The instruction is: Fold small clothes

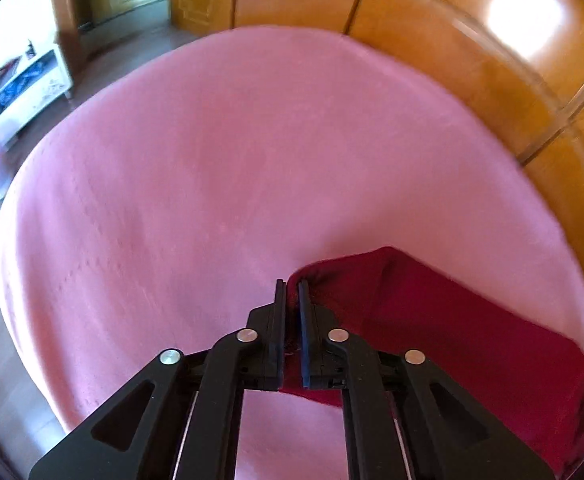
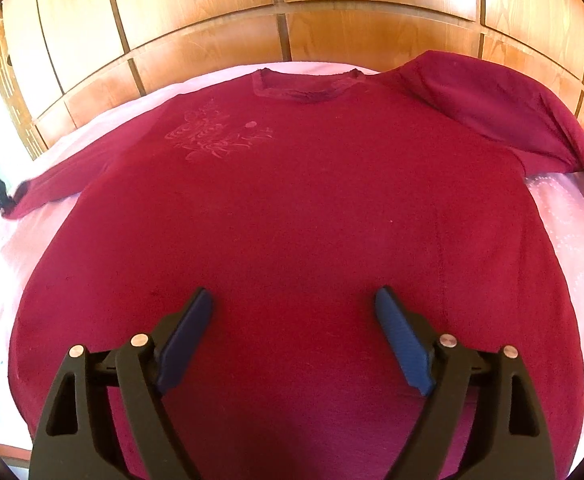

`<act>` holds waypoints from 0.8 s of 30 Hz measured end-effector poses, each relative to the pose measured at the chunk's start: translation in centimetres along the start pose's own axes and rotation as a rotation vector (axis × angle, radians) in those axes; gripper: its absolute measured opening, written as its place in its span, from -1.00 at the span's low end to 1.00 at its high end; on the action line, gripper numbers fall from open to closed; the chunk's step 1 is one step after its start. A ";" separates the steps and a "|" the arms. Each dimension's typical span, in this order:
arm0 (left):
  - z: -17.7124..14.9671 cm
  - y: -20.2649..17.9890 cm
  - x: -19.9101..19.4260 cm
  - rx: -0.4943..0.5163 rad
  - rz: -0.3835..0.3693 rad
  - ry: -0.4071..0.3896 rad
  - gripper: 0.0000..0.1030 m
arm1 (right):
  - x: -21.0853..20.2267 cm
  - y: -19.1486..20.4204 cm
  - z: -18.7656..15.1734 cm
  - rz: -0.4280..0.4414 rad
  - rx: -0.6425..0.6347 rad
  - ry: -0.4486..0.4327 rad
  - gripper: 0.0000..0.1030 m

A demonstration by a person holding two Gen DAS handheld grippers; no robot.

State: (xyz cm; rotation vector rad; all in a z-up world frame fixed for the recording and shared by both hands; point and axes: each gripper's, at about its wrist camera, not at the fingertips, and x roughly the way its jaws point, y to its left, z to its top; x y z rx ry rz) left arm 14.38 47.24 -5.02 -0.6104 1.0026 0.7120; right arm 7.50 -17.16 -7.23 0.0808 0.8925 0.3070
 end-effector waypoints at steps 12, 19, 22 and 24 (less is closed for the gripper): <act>-6.4 -2.6 -12.0 0.059 -0.154 -0.353 0.21 | -2.8 -3.1 0.3 0.032 0.067 0.013 0.63; -18.4 -14.5 -15.4 0.339 -0.450 -0.293 0.35 | -9.3 -16.3 -1.0 -0.277 0.282 -0.076 0.33; -24.9 -20.1 -15.2 0.500 -0.543 -0.212 0.35 | -10.7 -22.7 -1.3 -0.442 0.359 -0.083 0.13; -28.1 -22.8 -14.5 0.583 -0.567 -0.170 0.35 | -10.6 -26.9 -1.1 -0.547 0.384 -0.074 0.06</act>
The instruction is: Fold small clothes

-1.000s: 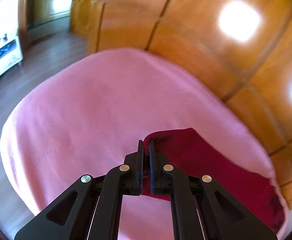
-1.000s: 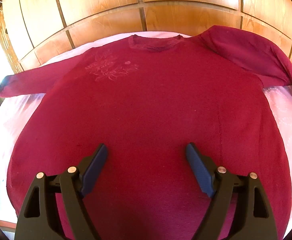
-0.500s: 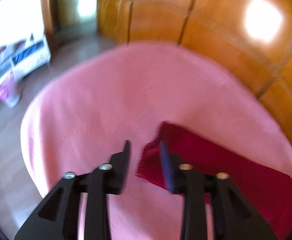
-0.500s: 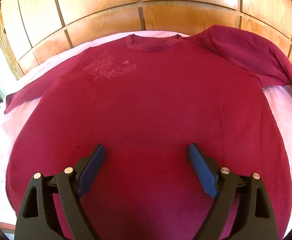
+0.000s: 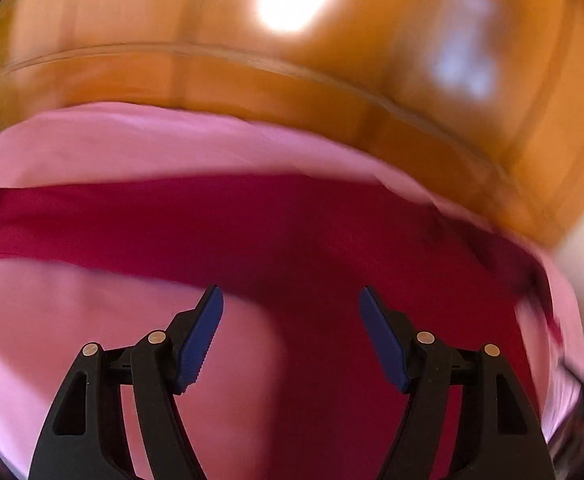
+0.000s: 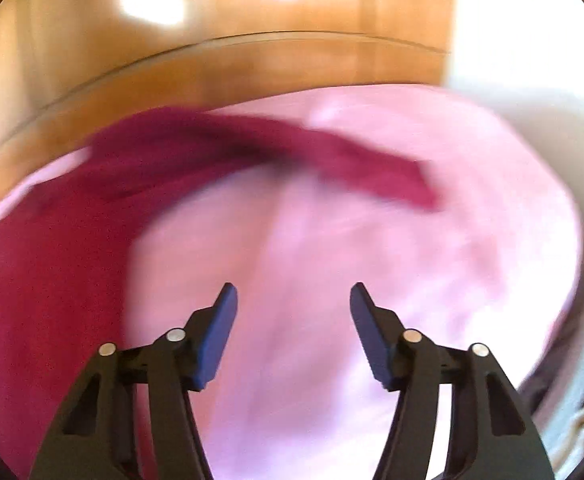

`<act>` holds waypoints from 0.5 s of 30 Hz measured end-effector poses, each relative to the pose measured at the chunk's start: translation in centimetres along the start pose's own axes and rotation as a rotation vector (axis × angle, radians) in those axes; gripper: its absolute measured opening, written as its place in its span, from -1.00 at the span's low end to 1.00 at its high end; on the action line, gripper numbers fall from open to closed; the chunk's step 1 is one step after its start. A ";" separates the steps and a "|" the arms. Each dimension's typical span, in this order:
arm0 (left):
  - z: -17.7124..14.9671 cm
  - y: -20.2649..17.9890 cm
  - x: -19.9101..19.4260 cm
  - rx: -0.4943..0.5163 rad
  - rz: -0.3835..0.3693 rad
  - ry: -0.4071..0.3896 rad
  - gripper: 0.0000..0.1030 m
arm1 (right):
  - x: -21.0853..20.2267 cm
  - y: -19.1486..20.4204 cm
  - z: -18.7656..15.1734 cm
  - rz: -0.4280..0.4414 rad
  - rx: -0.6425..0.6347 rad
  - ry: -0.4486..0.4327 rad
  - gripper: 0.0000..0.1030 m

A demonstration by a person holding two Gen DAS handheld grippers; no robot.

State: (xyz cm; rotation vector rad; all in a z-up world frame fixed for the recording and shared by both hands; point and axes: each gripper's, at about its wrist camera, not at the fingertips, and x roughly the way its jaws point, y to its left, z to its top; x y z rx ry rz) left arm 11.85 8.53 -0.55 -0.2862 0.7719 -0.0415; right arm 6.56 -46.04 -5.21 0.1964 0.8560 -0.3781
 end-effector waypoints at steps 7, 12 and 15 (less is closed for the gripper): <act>-2.7 -5.9 4.8 0.137 -0.028 0.077 0.35 | 7.5 -3.5 3.7 -0.187 -0.096 0.013 0.06; -3.8 -4.7 7.6 0.130 -0.010 0.111 0.56 | 10.6 -3.0 5.5 -0.188 -0.167 0.026 -0.22; -4.1 -4.4 7.5 0.144 -0.009 0.111 0.62 | 9.9 -2.9 6.7 -0.187 -0.194 0.023 -0.86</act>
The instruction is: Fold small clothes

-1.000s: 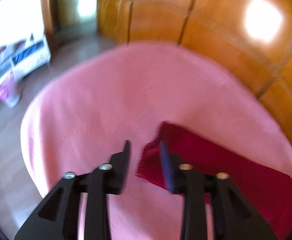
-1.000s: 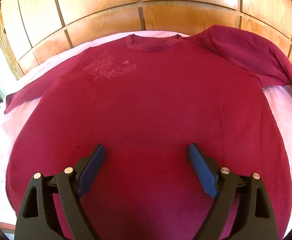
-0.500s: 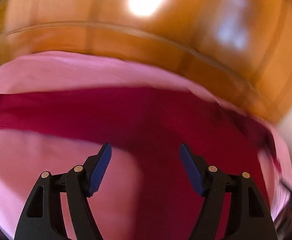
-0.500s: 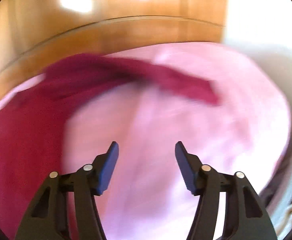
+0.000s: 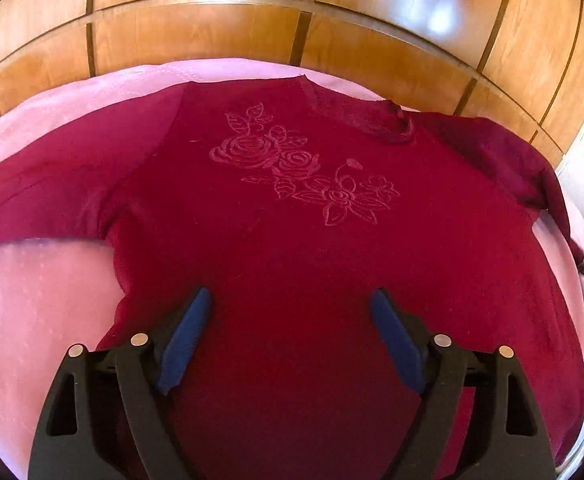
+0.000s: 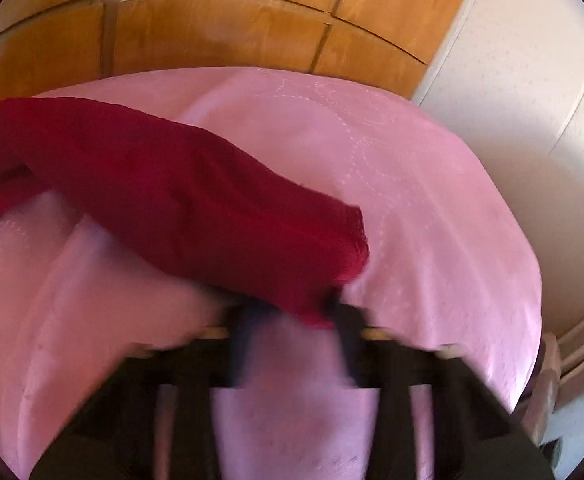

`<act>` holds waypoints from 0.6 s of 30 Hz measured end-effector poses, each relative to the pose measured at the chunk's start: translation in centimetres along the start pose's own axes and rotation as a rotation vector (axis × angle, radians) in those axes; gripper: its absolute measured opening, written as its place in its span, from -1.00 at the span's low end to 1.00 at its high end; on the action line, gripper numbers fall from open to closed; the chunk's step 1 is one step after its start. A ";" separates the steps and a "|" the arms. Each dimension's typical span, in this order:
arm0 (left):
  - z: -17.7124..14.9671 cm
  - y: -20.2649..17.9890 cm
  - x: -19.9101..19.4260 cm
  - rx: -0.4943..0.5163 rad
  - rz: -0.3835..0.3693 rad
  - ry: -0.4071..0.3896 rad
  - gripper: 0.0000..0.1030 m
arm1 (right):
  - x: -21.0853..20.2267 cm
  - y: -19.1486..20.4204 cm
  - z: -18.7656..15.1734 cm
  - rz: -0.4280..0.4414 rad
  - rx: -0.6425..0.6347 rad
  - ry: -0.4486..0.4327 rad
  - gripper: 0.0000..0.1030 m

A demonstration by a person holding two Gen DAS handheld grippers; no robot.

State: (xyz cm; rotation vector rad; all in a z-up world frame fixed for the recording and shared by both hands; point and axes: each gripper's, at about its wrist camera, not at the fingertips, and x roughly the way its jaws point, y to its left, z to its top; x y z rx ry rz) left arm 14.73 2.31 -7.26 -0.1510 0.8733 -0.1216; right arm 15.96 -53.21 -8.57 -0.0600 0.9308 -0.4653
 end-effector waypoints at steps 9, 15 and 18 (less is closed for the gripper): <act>0.3 0.1 0.6 -0.012 -0.023 -0.002 0.66 | -11.3 -6.3 3.5 0.074 0.086 -0.187 -0.87; 0.3 0.3 0.6 -0.016 -0.037 0.000 0.67 | -15.8 -8.7 5.8 0.061 0.124 -0.179 -0.88; 0.3 0.3 0.7 -0.014 -0.039 0.001 0.69 | -12.3 -9.2 7.8 0.035 0.154 -0.076 -0.88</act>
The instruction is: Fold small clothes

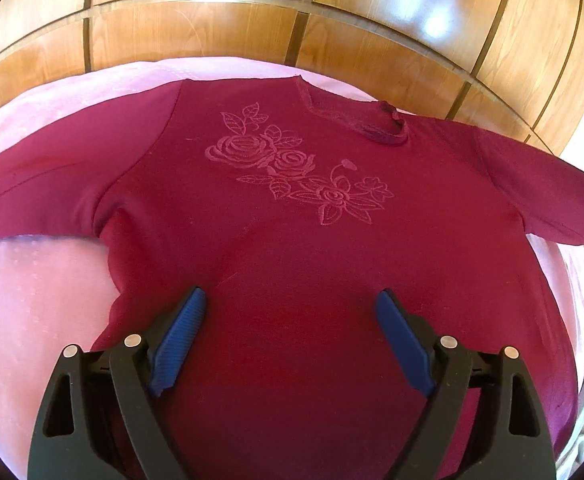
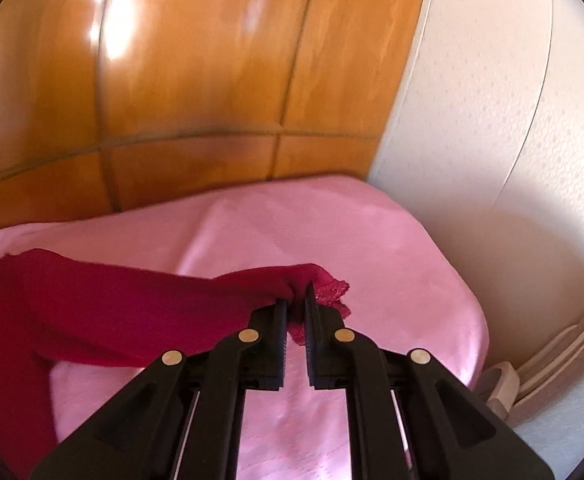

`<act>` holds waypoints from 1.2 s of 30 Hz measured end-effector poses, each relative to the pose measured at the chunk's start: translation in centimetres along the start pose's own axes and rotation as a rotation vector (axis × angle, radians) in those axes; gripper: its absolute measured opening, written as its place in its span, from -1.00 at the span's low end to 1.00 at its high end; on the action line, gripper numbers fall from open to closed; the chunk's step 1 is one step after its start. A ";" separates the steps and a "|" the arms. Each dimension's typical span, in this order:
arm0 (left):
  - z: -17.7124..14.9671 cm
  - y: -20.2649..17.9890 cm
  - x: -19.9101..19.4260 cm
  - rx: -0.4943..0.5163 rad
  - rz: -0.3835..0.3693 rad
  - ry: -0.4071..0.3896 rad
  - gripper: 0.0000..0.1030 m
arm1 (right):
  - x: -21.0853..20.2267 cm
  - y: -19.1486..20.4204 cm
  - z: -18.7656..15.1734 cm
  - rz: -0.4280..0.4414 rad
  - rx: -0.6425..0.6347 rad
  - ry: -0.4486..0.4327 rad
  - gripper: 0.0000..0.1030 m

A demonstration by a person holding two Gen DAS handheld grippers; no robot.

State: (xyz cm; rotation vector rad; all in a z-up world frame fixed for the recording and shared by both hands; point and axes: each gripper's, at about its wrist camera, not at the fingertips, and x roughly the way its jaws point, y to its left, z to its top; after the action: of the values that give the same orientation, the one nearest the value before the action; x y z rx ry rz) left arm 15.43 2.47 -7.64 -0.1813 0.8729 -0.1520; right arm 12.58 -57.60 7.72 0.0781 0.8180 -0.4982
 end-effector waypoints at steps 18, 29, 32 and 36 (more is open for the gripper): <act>0.0 -0.7 0.4 0.033 0.030 0.010 0.76 | 13.9 -2.6 -8.7 0.422 0.616 0.238 0.13; 0.0 -0.7 0.5 0.046 0.042 0.010 0.77 | 13.5 0.1 -6.2 0.281 0.478 0.178 -0.91; 0.0 -0.7 0.5 0.047 0.035 0.009 0.80 | 12.4 -1.1 -6.8 0.160 0.434 0.160 -0.91; 0.1 -0.5 0.6 0.052 0.034 0.014 0.82 | 14.5 -1.0 -9.0 0.178 0.464 0.244 -0.81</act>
State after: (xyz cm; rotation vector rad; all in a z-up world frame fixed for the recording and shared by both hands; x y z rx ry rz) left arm 15.83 1.86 -7.89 -0.1172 0.8844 -0.1439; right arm 14.34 -61.91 -8.73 0.6447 0.9099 -0.5071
